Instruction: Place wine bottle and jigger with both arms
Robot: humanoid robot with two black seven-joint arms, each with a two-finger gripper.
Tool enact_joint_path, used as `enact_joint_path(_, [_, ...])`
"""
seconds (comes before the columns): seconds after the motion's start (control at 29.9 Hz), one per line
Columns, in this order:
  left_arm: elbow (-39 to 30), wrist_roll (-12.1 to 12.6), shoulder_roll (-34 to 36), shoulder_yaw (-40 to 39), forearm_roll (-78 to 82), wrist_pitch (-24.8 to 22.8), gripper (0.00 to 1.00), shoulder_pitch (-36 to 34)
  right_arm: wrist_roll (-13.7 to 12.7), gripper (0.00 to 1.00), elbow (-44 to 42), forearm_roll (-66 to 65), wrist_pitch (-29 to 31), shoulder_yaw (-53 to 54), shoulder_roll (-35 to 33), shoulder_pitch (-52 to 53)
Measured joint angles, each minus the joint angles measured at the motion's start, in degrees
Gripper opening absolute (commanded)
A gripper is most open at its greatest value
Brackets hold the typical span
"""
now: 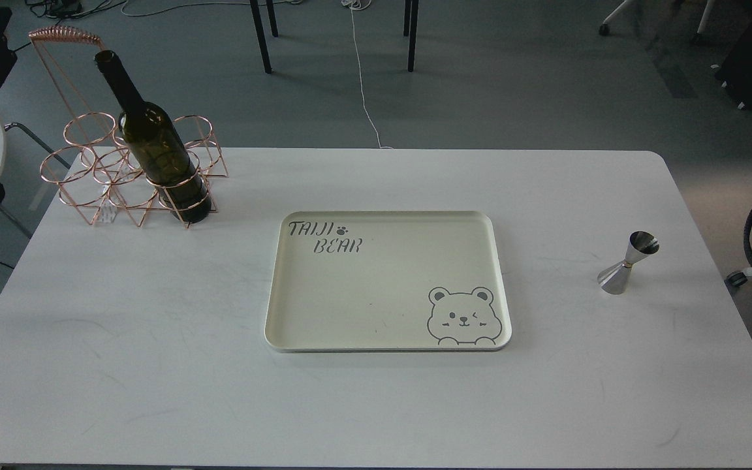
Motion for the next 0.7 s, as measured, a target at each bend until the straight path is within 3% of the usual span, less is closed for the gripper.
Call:
enact_joint_path(0.27, [10.5,0.3,-7.6,-4.6,-12.8,-10.4,0.98,7.0,-6.3,0.99,-0.1,0.2,0.8,0.7,1.1,-0.4])
enact_joint_path(0.5, [12.7,2.0,-12.7,-17.4,-13.3,-11.7,0.98,15.2,-6.4,0.99,-1.5,0.4,1.4,1.1,4.5,-1.3])
enact_joint_path(0.7, [12.7,4.4,-13.1,-18.5,-12.5,-11.8,0.98,15.8,-6.2,0.99,-1.7,0.5,1.4,0.3,5.1,-2.2])
